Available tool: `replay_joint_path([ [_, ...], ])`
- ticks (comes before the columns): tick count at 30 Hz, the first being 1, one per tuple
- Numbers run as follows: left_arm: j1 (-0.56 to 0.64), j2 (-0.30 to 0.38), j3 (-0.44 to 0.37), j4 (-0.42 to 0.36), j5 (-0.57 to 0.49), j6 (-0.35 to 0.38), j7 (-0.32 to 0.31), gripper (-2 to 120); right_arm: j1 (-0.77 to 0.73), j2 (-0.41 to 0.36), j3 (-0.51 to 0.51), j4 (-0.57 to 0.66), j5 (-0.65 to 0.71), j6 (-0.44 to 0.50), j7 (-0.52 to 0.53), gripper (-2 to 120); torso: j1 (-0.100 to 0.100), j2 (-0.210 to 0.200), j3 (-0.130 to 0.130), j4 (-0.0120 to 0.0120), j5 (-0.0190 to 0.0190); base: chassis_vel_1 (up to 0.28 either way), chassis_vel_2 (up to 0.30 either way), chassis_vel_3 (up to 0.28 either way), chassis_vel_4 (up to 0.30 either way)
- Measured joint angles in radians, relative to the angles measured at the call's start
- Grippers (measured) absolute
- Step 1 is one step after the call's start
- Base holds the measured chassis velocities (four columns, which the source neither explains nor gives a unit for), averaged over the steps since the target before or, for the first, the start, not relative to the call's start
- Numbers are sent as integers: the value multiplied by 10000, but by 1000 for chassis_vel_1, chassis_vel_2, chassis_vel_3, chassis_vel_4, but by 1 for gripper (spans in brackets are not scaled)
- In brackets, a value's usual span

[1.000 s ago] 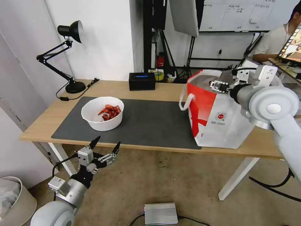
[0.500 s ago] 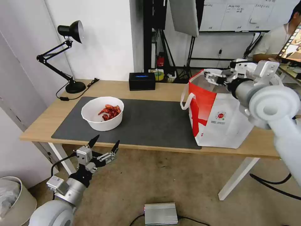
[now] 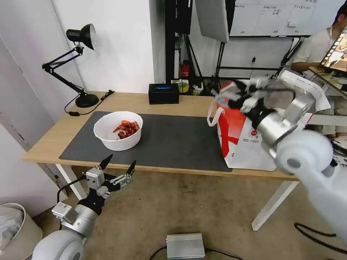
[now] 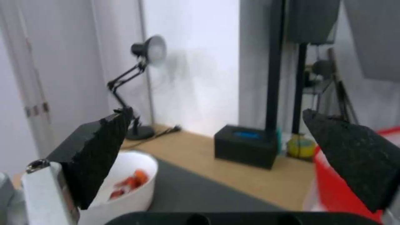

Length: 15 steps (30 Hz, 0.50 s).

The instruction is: Pick up the trash from the table and place it into the takeout bag.

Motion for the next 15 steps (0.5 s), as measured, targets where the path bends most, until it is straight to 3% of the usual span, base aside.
replay_joint_path([
  [9, 92, -82, -83, 4, -6, -111, 0, 100, -1865, 374, 107, 41, -1860, 852, -566, 100, 0, 0, 0, -1, -1, 0, 0, 0, 0],
  [13, 126, -51, -128, -4, -23, -121, 3, 100, -2604, 540, 114, 38, -2530, 1259, -538, 100, 0, 0, 1, 0, 0, 0, 0, 0, 0],
  [15, 164, -21, -159, -6, -58, -137, 8, 100, -3778, 829, 29, 52, -3541, 1794, -34, 100, 0, 0, 0, -3, 0, 0, 0, 0, 0],
])
